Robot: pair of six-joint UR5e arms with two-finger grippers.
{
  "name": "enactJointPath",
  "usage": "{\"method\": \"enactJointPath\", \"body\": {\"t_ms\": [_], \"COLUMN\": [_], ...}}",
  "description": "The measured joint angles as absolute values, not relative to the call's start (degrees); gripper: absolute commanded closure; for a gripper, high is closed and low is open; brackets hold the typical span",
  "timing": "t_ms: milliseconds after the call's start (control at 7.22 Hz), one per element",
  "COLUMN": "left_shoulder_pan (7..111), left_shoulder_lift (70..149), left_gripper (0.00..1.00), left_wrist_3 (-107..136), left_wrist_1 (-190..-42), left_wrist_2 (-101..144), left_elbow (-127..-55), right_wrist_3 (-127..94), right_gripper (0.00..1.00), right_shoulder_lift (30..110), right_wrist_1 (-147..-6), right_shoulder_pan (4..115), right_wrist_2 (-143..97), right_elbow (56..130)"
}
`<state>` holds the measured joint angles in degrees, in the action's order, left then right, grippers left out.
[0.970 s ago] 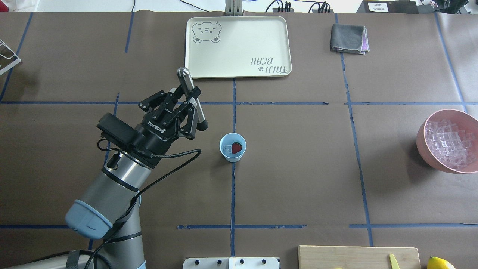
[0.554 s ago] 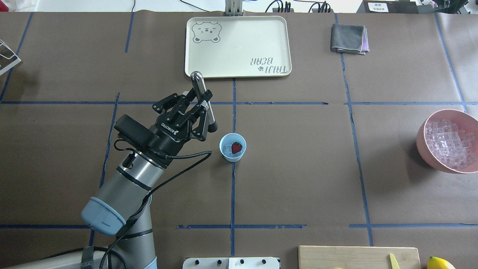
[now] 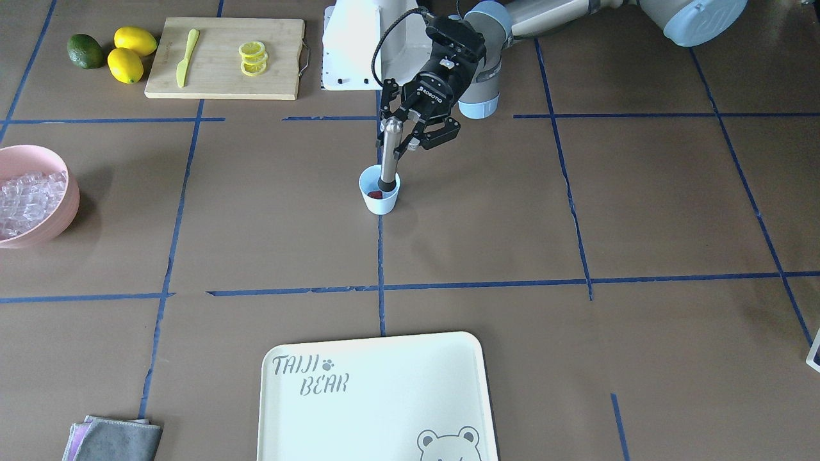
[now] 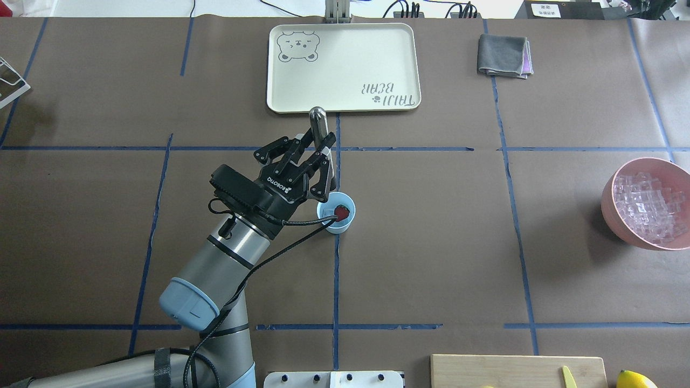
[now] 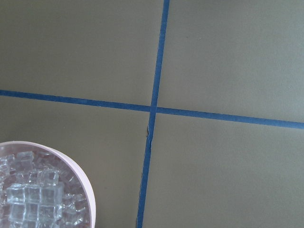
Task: Mash ice and strawberries in cup
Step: 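Lower the pestle into the cup and press down on the contents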
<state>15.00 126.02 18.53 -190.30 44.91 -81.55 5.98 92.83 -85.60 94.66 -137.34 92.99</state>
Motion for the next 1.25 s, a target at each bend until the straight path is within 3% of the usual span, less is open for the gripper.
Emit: {"method": "enactJointPath", "body": {"t_ms": [1247], "left_shoulder_pan": [11.9], "left_shoulder_lift": [126.2], "left_gripper": [1.0], "left_wrist_3": [18.8], "left_wrist_1": [-190.5], "left_wrist_2": [43.0], "left_elbow": [-78.3], "right_wrist_3": [6.0], "right_gripper": [0.01], "right_shoulder_lift": [93.3], "right_wrist_1": [-85.6], "right_shoulder_pan": [94.7], "right_wrist_2": [-137.4], "right_elbow": [92.9]}}
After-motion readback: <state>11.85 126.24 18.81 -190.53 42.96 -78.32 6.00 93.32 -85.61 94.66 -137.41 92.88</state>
